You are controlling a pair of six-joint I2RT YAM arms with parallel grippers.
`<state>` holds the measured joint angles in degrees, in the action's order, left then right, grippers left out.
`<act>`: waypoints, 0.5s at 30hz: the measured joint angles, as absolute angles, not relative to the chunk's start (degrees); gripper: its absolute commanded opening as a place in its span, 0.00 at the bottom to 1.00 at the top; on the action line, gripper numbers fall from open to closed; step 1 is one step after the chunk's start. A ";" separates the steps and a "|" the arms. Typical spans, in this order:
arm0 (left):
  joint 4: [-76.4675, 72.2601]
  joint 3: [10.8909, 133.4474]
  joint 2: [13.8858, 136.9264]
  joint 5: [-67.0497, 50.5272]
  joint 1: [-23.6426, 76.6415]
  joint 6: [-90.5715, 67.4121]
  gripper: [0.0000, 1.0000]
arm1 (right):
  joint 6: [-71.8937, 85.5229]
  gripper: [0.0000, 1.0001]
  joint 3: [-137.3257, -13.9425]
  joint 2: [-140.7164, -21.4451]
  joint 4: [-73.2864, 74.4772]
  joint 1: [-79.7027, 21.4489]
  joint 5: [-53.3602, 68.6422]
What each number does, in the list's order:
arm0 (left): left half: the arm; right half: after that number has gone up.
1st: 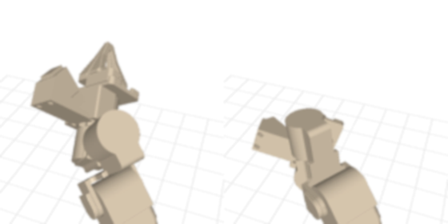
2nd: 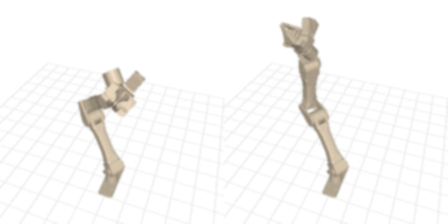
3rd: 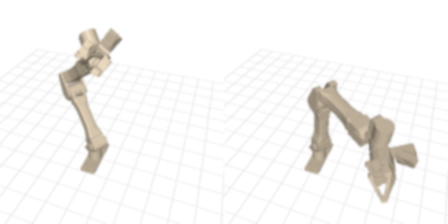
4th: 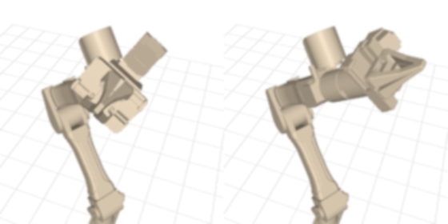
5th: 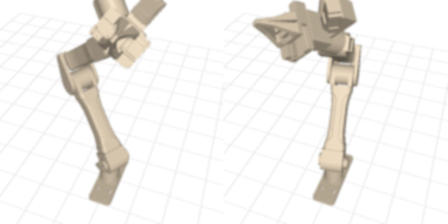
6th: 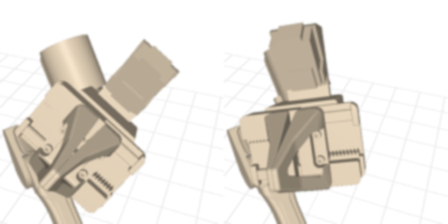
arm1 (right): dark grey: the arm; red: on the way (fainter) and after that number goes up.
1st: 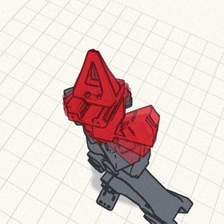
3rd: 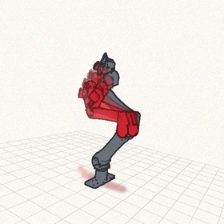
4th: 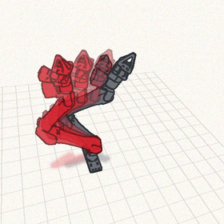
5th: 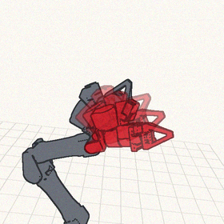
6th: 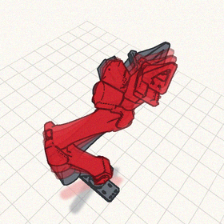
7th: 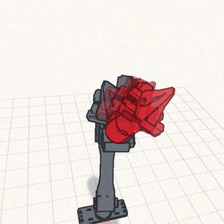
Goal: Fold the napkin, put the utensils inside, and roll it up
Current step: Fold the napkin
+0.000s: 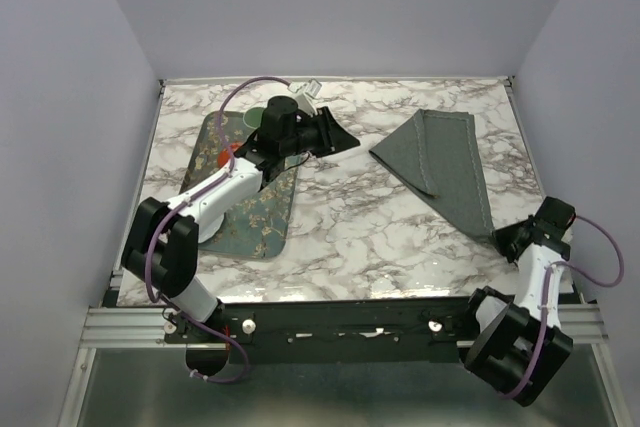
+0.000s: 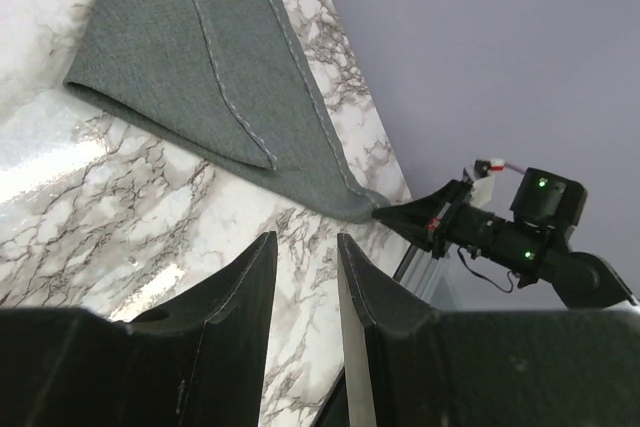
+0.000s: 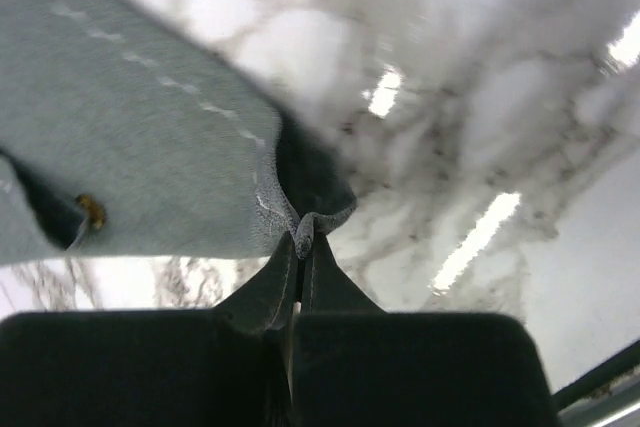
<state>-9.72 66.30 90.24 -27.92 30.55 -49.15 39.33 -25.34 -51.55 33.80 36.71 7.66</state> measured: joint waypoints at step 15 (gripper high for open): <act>-8.08 66.30 92.33 -26.59 33.63 -48.53 0.38 | 22.72 0.01 -46.87 -63.31 24.99 9.19 10.66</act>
